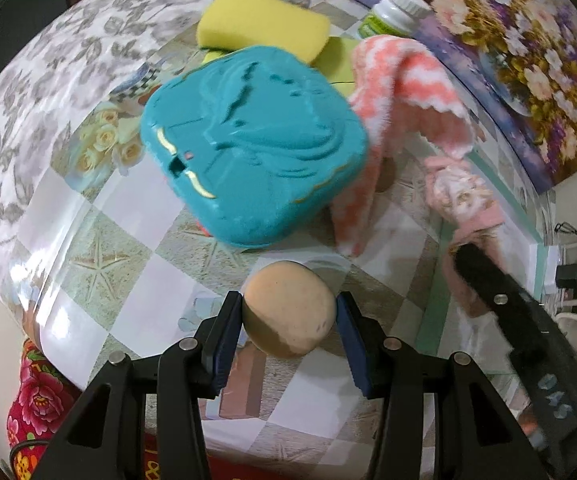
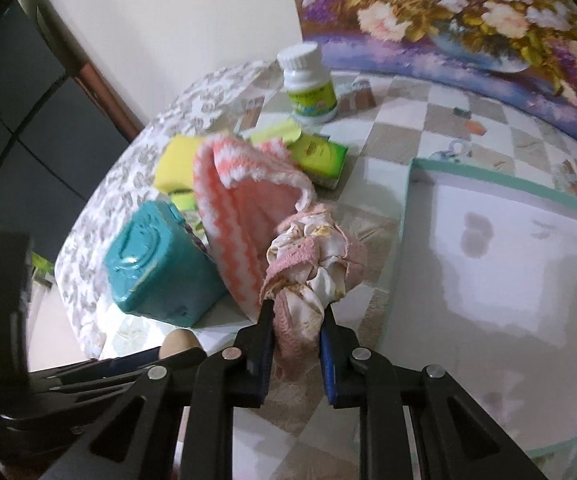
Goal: Organize soft objects
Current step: 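Grasp the pink floral cloth with the right tool while the left tool holds the puff, then carry the puff and floral cloth into the teal-rimmed tray and open both tools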
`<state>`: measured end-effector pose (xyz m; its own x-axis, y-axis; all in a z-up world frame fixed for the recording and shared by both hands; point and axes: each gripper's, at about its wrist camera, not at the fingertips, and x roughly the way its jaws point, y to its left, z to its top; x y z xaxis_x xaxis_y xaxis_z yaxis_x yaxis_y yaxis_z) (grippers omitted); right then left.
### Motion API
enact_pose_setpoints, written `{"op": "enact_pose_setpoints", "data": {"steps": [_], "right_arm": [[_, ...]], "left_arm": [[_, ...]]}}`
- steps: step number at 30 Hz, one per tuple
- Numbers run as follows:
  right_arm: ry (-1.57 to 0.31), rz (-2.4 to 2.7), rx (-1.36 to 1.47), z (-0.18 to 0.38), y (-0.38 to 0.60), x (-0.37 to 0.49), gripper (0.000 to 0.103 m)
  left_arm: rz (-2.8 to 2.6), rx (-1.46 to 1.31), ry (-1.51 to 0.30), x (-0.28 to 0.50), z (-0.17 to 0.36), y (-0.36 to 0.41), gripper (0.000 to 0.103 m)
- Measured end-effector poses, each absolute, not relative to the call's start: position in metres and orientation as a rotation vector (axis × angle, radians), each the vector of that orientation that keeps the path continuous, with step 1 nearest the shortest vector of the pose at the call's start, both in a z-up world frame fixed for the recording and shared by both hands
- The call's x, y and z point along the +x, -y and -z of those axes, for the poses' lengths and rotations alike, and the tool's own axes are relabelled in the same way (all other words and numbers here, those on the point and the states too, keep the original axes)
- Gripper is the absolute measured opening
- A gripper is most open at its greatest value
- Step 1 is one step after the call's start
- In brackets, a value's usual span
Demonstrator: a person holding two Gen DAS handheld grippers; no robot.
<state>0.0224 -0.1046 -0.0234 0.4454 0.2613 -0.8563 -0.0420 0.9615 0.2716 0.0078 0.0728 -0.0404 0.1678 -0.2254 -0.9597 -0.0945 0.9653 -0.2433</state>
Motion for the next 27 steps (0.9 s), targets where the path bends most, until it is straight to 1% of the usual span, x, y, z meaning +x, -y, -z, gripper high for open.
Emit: {"op": "enact_pose_setpoints", "data": {"steps": [8, 19, 27], "right_arm": [[-1.027, -0.059, 0.242, -0.003, 0.136, 0.0, 0.021], [-0.986, 0.214, 0.377, -0.007, 0.23, -0.026, 0.021], [-0.979, 0.416, 0.45, 0.0, 0.298, -0.057, 0.021]], "left_arm": [[0.201, -0.161, -1.321, 0.001, 0.015, -0.023, 0.049], [0.417, 0.024, -1.166, -0.003, 0.0, 0.058, 0.049], [0.549, 0.052, -1.146, -0.015, 0.002, 0.103, 0.05]]}}
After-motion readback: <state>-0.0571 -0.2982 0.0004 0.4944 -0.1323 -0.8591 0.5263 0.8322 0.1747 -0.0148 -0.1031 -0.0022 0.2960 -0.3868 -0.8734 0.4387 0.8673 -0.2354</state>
